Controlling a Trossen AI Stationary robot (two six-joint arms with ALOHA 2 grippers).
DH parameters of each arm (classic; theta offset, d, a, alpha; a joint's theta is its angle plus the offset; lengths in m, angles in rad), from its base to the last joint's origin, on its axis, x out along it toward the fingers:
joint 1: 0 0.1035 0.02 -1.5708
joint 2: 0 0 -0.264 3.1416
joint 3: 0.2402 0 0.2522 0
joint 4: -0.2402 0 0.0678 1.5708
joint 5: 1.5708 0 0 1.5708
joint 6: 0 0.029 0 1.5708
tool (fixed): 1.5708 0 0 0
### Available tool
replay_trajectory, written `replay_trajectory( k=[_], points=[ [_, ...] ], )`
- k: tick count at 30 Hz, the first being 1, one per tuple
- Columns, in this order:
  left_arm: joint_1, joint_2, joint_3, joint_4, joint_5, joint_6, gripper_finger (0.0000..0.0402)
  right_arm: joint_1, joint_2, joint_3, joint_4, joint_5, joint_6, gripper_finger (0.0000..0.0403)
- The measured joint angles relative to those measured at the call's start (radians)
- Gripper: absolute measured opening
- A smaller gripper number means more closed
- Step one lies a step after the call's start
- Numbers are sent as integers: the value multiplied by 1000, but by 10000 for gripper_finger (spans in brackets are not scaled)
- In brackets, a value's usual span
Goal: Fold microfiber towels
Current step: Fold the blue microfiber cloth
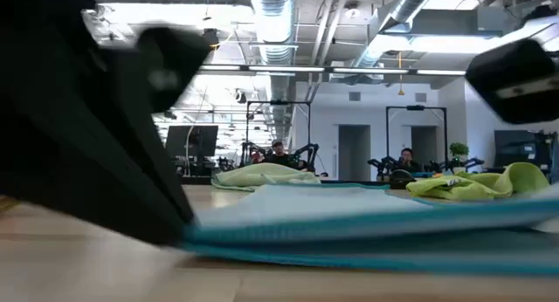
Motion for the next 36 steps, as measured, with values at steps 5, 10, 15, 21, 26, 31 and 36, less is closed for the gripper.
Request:
replay_trajectory(
  k=[5,10,15,21,26,31,36],
  points=[
    [-23,-3,129,-118,2,-16,6,18,-55,1,10,-65,55,12],
    [-35,-6,229,-211,-3,-37,3,33,-85,2,17,-82,78,15],
    [-31,-7,240,-269,-9,-77,3,24,-43,3,39,-71,66,24],
    [-25,10,240,-290,10,-143,1,23,51,3,144,-110,63,96],
    [-24,15,241,-297,31,-167,1,22,58,4,199,-131,63,188],
    [-21,19,241,-296,30,-184,1,25,54,12,196,-144,72,261],
    [-20,19,241,-296,26,-202,0,53,56,20,196,-103,71,274]
  ],
)
